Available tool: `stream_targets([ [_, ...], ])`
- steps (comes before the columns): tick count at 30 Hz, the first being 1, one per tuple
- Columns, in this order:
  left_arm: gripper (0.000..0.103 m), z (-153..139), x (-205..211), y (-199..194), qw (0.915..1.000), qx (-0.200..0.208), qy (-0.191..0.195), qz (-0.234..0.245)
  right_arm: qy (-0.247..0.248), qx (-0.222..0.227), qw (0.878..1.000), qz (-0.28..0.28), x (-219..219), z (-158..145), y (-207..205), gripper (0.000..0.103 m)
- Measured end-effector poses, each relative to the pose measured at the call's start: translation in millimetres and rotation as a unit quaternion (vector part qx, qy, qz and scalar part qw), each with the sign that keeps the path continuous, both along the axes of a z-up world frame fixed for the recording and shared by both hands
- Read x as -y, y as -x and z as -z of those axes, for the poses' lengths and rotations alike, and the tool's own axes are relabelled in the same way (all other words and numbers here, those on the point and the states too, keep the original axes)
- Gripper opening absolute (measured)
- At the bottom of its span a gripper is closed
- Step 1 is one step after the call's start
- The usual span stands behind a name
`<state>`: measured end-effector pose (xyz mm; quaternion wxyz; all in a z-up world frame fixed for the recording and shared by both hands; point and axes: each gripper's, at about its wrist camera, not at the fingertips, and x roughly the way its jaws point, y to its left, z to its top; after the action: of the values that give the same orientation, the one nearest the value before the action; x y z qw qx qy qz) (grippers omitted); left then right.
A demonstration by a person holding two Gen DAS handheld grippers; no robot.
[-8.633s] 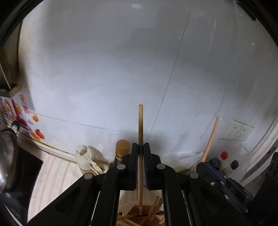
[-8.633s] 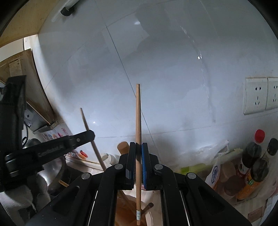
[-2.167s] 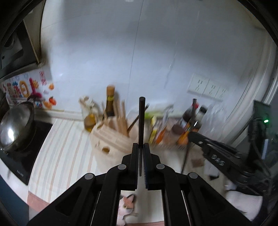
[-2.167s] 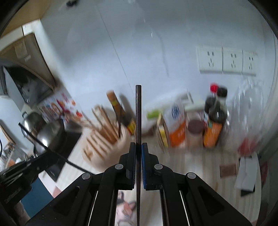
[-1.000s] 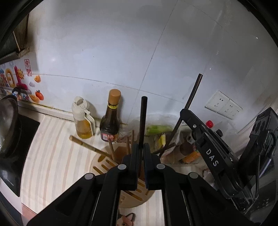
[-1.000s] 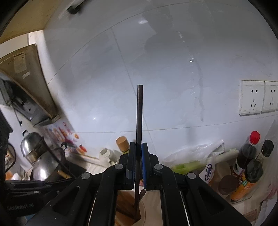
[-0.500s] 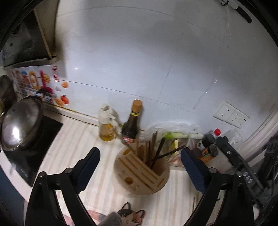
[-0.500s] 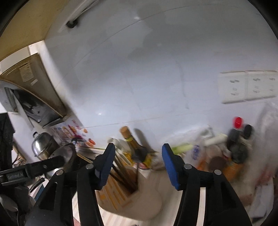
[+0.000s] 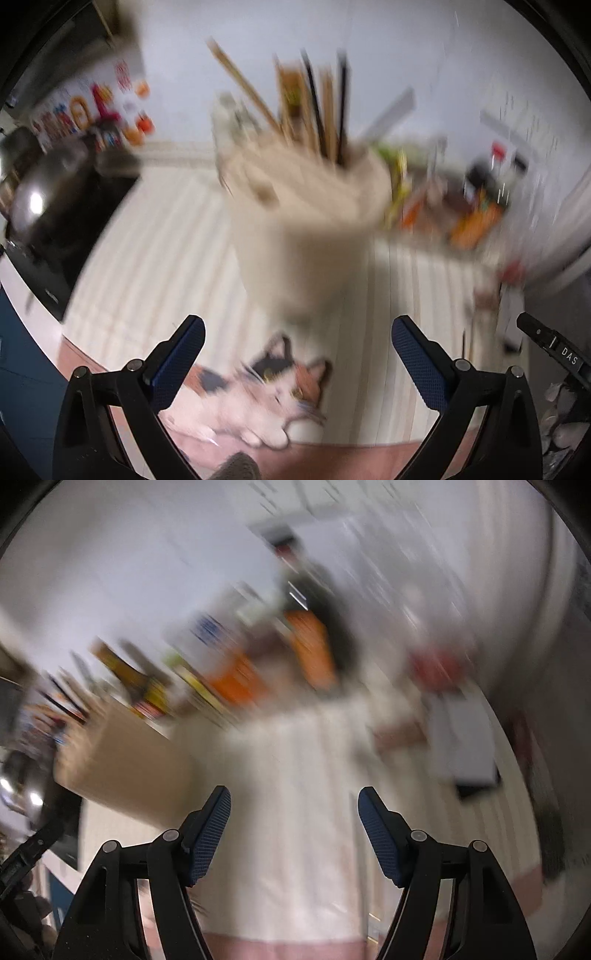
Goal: Organize utensils
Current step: 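Grasp a light chopstick with the right tool while the left tool approaches a dark chopstick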
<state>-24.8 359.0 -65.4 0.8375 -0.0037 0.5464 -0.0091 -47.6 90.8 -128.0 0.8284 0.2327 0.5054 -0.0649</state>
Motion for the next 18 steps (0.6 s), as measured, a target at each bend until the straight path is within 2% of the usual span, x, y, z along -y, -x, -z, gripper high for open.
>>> stream_targets([
  [3, 0.103, 43.9, 22.0, 8.4, 0.9986, -0.050, -0.006, 0.012, -0.009, -0.063, 0.998, -0.005, 12.6, 44.0, 13.7, 0.072],
  [6, 0.103, 78.5, 41.6, 16.7, 0.9957, -0.087, -0.017, 0.024, -0.020, -0.109, 0.994, -0.005, 20.1, 83.0, 29.0, 0.060],
  [8, 0.103, 99.3, 57.2, 21.6, 0.9929, -0.109, -0.029, 0.037, -0.027, -0.121, 0.992, 0.002, 24.3, 100.4, 35.6, 0.050],
  [10, 0.103, 113.6, 71.4, 26.6, 0.9904, -0.123, -0.039, 0.051, -0.023, -0.131, 0.991, 0.003, 28.7, 115.4, 38.8, 0.037],
  [12, 0.103, 121.9, 82.0, 28.4, 0.9884, -0.131, -0.047, 0.062, -0.017, -0.136, 0.991, 0.003, 31.4, 124.0, 36.4, 0.028],
  [15, 0.103, 131.1, 97.9, 28.6, 0.9858, -0.138, -0.057, 0.077, -0.014, -0.150, 0.989, -0.015, 28.0, 134.5, 27.2, 0.018],
  [18, 0.103, 136.0, 111.6, 27.7, 0.9840, -0.140, -0.067, 0.088, 0.018, -0.156, 0.987, -0.043, 20.2, 138.6, 24.2, 0.008],
])
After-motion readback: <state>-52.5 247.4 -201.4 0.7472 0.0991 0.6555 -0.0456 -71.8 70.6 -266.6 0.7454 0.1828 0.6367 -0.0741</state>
